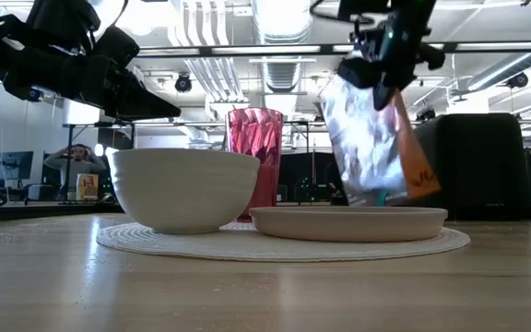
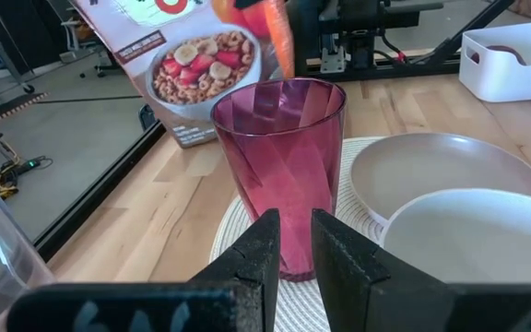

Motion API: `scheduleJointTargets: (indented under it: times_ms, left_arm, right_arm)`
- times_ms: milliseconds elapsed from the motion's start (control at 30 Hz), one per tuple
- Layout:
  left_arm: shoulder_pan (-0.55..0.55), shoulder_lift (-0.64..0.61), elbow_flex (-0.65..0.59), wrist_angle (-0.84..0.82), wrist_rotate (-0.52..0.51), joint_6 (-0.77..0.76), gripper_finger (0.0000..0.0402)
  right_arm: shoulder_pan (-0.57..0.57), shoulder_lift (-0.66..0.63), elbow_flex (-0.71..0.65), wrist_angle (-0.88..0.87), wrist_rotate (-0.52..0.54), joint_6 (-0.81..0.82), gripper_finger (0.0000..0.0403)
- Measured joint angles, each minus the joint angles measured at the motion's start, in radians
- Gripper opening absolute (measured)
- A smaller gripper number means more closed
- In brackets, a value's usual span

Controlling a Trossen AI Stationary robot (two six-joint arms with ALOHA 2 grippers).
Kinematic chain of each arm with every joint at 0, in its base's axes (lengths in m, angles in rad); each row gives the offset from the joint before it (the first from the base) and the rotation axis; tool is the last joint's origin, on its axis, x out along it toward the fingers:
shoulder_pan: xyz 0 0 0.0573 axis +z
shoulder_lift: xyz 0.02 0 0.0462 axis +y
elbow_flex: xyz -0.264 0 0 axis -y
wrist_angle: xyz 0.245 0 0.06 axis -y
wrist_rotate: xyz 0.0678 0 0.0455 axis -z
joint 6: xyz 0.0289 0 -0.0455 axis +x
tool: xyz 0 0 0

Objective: Arrange a breakfast setting
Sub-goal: Pour the cereals from the cereal box into the white bowl

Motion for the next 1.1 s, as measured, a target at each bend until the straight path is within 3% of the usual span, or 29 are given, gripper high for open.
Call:
scheduleJointTargets:
  times_ms: [233,500,967,1100]
  left_arm:
    - [0.0,0.0,0.0,0.0,0.0,-0.005,0.0048]
    - [0.0,0.0,0.0,-0.001,0.0,-0.005,0.0048]
    - [0.0,0.0,0.0,0.0,0.0,-0.012,0.0048]
    - [0.0,0.0,0.0,0.0,0.0,-0.015,0.0048]
  right_arm:
    - [0.008,-0.013,0.193,-0.186,-0.055,-0.014,0.0008]
    - [0.053,-0.039,0.36,-0.27,-0.289,-0.031,0.0008]
    - [0.181,-0.06,0.416,-0.337,-0.723,0.042,0.0008]
    - [0.205,-0.064,0.417,-0.371,-0.778,0.088,0.0008]
